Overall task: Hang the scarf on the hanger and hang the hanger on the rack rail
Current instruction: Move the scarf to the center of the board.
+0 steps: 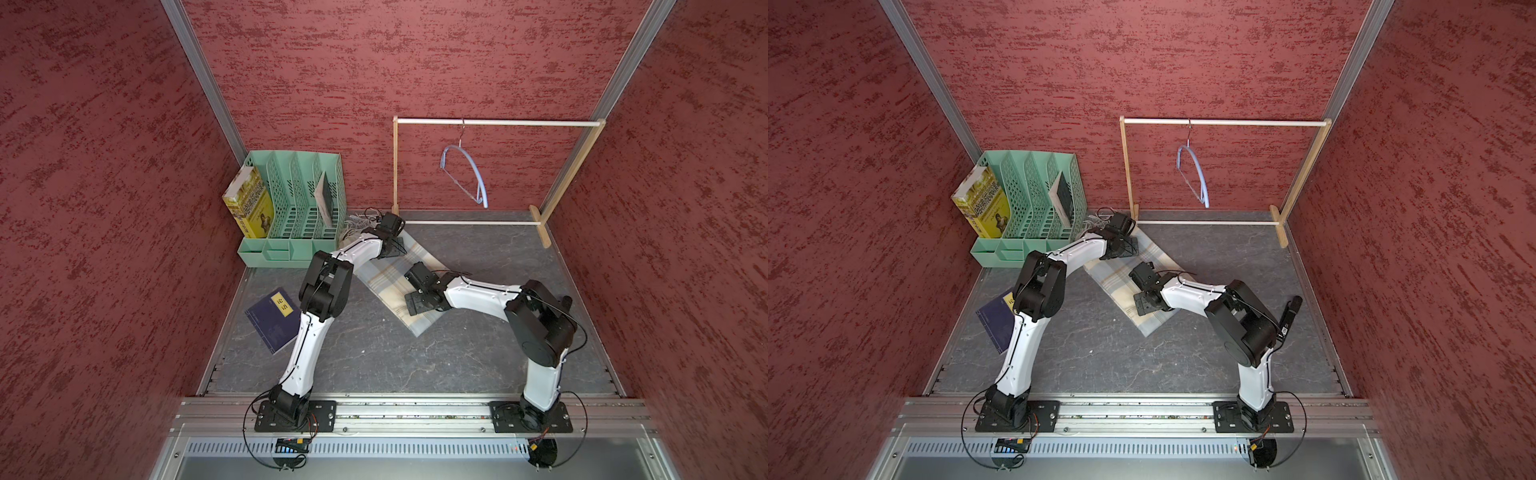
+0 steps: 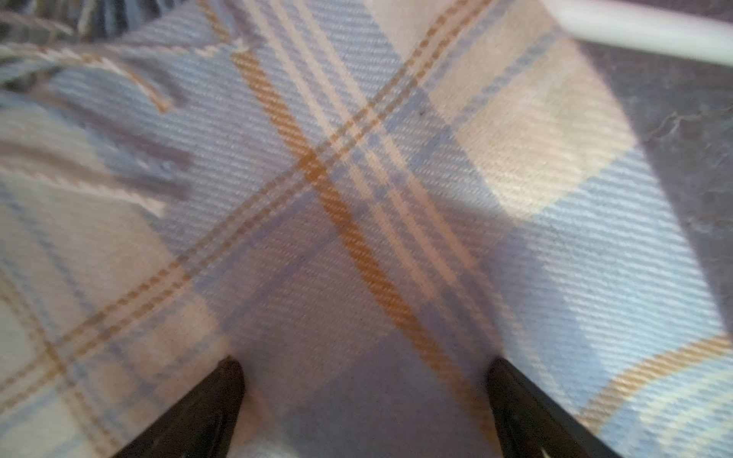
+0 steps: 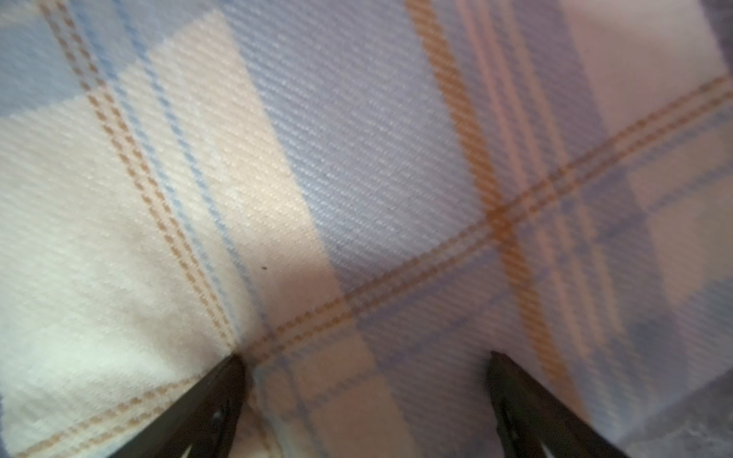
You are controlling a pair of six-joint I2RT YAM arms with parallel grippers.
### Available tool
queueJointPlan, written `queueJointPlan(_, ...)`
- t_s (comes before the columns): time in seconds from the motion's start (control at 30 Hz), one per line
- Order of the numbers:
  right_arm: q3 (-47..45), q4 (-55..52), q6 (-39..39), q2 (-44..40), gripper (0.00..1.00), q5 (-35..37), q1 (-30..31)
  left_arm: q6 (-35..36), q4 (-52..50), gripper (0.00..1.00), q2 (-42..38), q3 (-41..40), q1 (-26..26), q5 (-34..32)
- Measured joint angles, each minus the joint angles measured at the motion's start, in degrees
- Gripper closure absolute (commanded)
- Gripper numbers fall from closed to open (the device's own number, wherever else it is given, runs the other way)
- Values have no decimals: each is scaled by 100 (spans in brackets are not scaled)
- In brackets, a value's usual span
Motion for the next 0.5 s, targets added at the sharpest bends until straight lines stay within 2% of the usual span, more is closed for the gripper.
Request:
queueJointPlan(0.2, -448, 105, 271, -321, 2, -33, 146, -81, 195, 0, -468, -905, -319, -407)
queueJointPlan(0.5, -1088, 31, 577, -879, 2, -22, 170, -776, 136, 0, -1412, -2315, -890, -804)
